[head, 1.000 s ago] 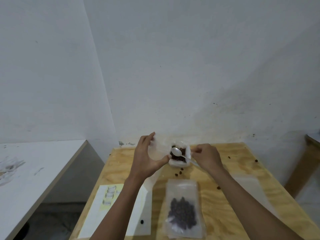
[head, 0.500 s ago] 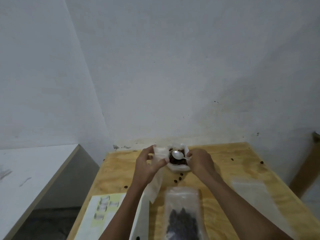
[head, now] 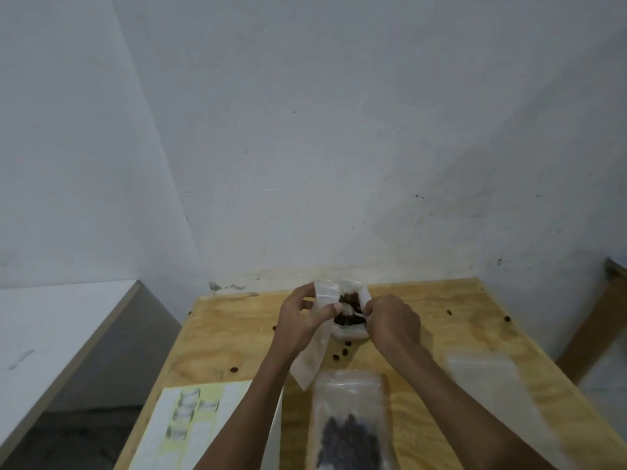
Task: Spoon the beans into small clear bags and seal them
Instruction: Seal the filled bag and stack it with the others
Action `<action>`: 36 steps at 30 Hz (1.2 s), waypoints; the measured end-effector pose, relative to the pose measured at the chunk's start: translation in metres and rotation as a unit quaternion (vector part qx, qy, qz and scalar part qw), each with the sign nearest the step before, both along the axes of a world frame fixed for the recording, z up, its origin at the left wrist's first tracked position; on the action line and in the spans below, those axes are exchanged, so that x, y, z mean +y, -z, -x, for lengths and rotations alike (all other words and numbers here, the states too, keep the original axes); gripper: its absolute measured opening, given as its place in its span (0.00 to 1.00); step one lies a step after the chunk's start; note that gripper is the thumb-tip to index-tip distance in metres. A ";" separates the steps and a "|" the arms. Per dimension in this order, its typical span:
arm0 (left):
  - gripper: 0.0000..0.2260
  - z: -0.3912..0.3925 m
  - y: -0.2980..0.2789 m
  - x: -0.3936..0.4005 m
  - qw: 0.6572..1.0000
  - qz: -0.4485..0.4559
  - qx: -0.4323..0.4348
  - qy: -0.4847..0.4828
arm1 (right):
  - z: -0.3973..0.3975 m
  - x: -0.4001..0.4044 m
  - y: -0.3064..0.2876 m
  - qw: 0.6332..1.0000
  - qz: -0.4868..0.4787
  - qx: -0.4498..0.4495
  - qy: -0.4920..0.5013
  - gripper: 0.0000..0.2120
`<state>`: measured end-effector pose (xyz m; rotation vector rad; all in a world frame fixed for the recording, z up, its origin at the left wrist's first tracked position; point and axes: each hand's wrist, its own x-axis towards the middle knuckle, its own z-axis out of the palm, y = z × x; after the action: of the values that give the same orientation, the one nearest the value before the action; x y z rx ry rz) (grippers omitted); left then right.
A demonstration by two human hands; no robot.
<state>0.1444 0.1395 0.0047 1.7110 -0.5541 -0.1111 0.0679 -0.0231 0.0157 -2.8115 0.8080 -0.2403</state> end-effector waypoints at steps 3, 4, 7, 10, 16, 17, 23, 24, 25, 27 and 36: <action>0.24 -0.008 -0.001 -0.006 1.000 0.019 0.017 -0.004 | -0.005 0.001 0.001 0.999 -0.041 0.004 -0.006 0.12; 0.23 -0.009 -0.002 -0.006 1.000 0.021 0.020 -0.007 | -0.007 0.000 0.001 0.998 -0.066 0.001 -0.007 0.11; 0.24 -0.013 0.000 -0.007 1.000 0.011 0.021 -0.009 | -0.011 -0.005 0.000 0.989 -0.147 -0.015 -0.007 0.09; 0.25 -0.014 0.003 -0.004 1.000 -0.005 0.017 -0.003 | -0.013 -0.008 -0.004 0.986 -0.163 -0.021 0.016 0.13; 0.33 -0.015 0.004 0.004 0.999 -0.044 -0.003 0.001 | -0.009 -0.007 -0.008 0.991 -0.128 -0.012 0.021 0.13; 0.34 -0.015 0.004 0.005 0.998 -0.054 -0.009 0.001 | -0.007 -0.008 -0.008 0.992 -0.126 -0.013 0.020 0.11; 0.44 -0.012 0.003 0.011 0.991 -0.119 -0.064 -0.006 | 0.000 -0.013 -0.017 0.987 -0.149 -0.052 0.024 0.11; 0.45 -0.012 0.003 0.013 0.988 -0.133 -0.080 -0.008 | 0.002 -0.015 -0.021 0.986 -0.154 -0.056 0.022 0.10; 0.46 -0.010 0.002 0.016 0.984 -0.147 -0.096 -0.010 | 0.004 -0.016 -0.026 0.985 -0.161 -0.060 0.020 0.10; 0.48 -0.009 0.002 0.023 0.977 -0.176 -0.123 -0.012 | 0.009 -0.020 -0.038 0.982 -0.175 -0.070 0.010 0.11; 0.49 0.001 -0.005 0.024 0.955 -0.212 -0.208 -0.021 | 0.023 -0.011 -0.070 0.975 -0.193 -0.089 -0.063 0.10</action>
<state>0.1436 0.1636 0.0094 2.1827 -0.8491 0.1803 0.0451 -0.0340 0.0857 -2.4228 0.5639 -0.2766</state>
